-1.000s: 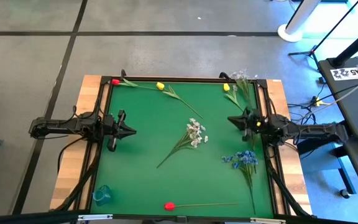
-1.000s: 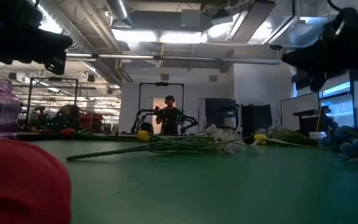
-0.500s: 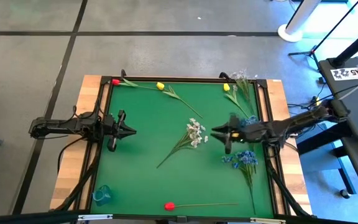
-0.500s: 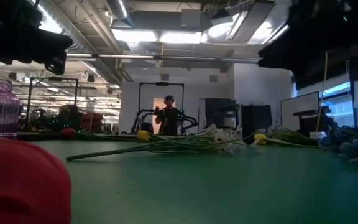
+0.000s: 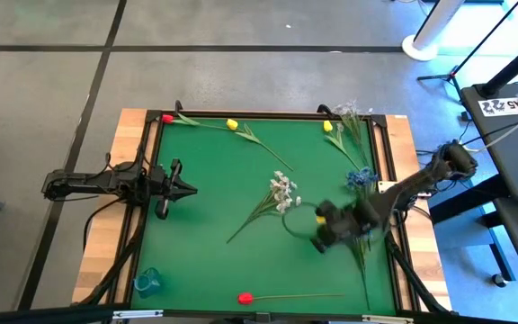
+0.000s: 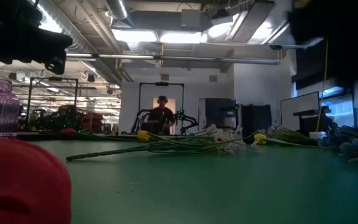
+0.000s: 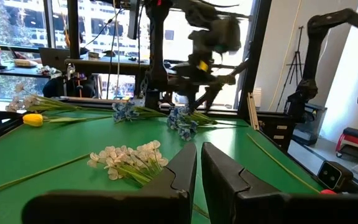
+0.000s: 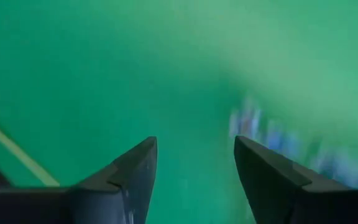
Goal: Sort flowers into vase by color
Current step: Put the bottom blue flowers into the blue vase
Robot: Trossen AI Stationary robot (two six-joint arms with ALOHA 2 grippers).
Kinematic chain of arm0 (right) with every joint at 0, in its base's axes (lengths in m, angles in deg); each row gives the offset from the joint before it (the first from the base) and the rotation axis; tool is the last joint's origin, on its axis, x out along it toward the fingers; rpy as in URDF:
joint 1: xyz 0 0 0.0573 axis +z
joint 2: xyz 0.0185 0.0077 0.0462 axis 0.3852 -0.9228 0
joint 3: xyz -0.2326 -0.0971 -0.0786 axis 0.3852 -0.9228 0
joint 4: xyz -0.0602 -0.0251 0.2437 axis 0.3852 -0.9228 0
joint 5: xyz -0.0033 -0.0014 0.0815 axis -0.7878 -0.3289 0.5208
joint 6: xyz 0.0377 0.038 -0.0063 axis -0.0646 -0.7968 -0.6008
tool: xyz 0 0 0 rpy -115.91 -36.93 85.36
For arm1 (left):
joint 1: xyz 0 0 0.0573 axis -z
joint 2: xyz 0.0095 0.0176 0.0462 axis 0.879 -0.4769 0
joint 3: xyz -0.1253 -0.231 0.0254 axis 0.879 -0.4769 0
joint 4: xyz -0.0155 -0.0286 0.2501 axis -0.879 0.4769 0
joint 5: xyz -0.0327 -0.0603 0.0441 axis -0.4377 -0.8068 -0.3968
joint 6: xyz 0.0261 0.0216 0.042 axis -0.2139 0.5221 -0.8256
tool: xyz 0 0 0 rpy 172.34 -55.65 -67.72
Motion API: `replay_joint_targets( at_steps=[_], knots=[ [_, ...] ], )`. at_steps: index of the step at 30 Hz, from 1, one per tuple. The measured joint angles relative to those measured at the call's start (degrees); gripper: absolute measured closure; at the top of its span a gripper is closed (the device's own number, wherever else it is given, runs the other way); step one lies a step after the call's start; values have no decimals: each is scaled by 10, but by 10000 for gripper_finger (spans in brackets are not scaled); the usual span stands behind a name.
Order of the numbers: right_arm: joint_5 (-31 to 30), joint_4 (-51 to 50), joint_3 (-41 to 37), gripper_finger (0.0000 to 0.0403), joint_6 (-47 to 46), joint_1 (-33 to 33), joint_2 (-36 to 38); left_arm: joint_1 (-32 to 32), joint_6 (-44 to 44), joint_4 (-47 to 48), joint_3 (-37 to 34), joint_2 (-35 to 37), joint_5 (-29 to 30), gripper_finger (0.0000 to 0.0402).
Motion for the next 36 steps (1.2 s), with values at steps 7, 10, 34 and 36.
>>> replay_joint_targets(
  at_steps=[7, 10, 34, 36],
  knots=[
    [150, -170, 0, 190, -173, 65, -30, 0, 0, -1, 0, 0, 0, 379],
    [161, -151, 0, 180, -228, 94, -30, 0, 0, -1, 0, 0, 0, 379],
    [123, 41, -161, 234, -391, 107, -28, 0, 11, -49, 0, 0, 0, 379],
    [108, 31, -150, 279, -387, 107, -30, 0, 11, -51, 0, 0, 0, 379]
  ],
)
